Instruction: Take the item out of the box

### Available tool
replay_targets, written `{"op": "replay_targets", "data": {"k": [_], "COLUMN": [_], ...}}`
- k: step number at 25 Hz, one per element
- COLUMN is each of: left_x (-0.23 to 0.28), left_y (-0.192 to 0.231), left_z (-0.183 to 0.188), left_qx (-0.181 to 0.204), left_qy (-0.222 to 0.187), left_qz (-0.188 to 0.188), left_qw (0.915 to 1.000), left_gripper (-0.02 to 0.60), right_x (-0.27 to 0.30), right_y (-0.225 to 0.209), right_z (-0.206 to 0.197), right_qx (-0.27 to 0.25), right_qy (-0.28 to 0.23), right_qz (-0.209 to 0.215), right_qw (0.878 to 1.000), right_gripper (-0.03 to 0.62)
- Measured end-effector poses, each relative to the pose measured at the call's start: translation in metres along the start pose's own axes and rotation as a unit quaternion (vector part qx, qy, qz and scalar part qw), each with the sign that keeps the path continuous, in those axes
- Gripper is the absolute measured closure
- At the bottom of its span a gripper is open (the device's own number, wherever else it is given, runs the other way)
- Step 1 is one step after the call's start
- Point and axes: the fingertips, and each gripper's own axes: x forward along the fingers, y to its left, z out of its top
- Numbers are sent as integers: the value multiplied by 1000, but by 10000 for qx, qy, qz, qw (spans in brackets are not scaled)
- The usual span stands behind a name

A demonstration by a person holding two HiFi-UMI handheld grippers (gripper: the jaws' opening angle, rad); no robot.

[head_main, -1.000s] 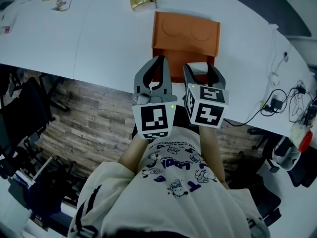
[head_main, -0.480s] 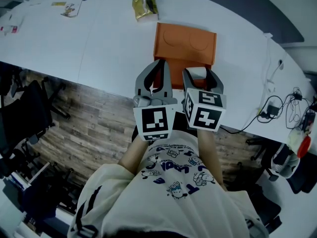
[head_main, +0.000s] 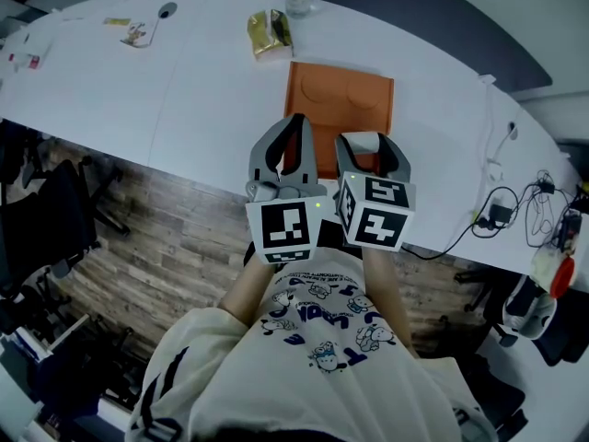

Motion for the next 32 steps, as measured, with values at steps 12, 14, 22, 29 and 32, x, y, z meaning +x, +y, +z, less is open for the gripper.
{"op": "replay_targets", "data": {"k": [12, 14, 22, 29, 32], "left_x": [-3, -5, -10, -16, -19], "left_y": [-2, -3, -4, -5, -6], "left_z": [24, 30, 44, 55, 59], "left_qx": [56, 63, 48, 79, 85], "left_qy": [-273, -338, -480, -631, -687], "left_qz": [27, 29, 54, 97, 118], "left_qw": [9996, 9994, 9988, 9979, 9975], "left_gripper": [563, 563, 563, 563, 563], "right_x": [-18, -21, -35, -44, -48], "right_y": [2, 2, 3, 5, 5], "right_z": [26, 28, 45, 54, 58], "right_qx": [29, 31, 45, -33, -54], "right_qy": [-582, -668, -1122, -1386, -1528], "right_qz": [-5, -27, -41, -17, -24], "right_qw": [9983, 9978, 9937, 9903, 9882], "right_gripper": [309, 309, 309, 309, 309]}}
